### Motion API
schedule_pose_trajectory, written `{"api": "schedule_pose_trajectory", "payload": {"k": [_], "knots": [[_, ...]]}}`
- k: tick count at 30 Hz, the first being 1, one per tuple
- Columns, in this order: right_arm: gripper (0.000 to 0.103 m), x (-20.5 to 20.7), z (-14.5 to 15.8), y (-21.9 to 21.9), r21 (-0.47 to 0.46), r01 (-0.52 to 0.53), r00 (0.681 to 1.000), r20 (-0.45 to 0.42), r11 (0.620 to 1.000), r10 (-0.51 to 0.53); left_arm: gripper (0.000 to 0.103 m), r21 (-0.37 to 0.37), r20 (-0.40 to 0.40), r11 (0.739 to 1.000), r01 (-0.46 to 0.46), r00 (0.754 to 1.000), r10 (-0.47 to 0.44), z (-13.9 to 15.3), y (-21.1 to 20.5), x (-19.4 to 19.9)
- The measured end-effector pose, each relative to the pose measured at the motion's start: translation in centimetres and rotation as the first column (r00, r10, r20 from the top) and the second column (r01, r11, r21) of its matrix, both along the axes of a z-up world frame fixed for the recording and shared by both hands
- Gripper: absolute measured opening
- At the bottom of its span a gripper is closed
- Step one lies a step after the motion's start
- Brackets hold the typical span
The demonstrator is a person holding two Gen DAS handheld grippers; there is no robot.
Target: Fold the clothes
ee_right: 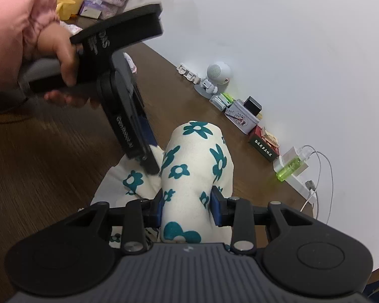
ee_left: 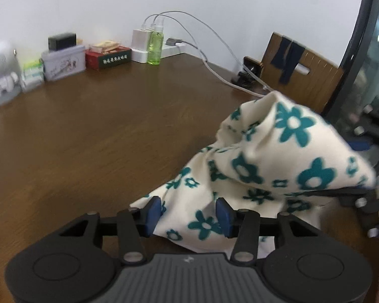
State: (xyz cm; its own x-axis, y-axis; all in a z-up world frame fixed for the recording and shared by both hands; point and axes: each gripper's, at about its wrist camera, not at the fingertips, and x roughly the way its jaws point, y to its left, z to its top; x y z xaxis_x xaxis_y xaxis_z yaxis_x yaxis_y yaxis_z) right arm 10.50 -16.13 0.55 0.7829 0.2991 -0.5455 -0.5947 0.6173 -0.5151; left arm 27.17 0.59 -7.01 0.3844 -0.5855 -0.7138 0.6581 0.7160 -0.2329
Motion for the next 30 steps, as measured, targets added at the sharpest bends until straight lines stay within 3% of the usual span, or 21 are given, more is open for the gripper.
{"api": "schedule_pose_trajectory", "payload": {"k": [2,3,8,14,20,25,30], "knots": [[0.034,0.3,-0.2,0.2,0.005,-0.003,1.000,-0.010,1.000,0.003,0.027,-0.054,-0.071,0.998,0.011,0.997,-0.015,-0.1,0.5,-1.1],[0.034,0.4,-0.3,0.4,0.006,-0.005,1.000,-0.015,1.000,0.005,0.027,-0.074,-0.099,0.997,0.017,0.995,-0.024,-0.2,0.6,-1.8],[0.034,0.7,-1.1,1.2,-0.009,-0.029,0.999,-0.039,1.000,0.029,0.025,-0.083,-0.081,0.997,0.007,0.997,-0.014,-0.4,0.5,-5.2],[0.034,0.3,-2.1,2.3,-0.051,-0.053,0.998,-0.036,0.997,0.052,0.027,-0.076,-0.077,0.995,-0.058,0.996,0.052,-0.3,1.8,-6.3],[0.038,-0.6,-3.5,3.6,-0.089,-0.078,0.996,-0.038,0.993,0.075,0.030,-0.142,0.027,0.986,-0.090,0.995,0.094,2.7,4.3,-8.1],[0.039,-0.8,-4.0,4.0,-0.075,-0.062,0.998,-0.034,0.995,0.060,0.030,-0.227,0.116,0.973,-0.039,0.991,0.067,5.7,3.5,-8.5],[0.044,-1.5,-4.5,4.3,-0.053,-0.055,0.998,-0.026,0.997,0.053,0.026,-0.159,0.086,0.986,-0.046,0.994,0.060,4.8,0.0,-6.5]]}}
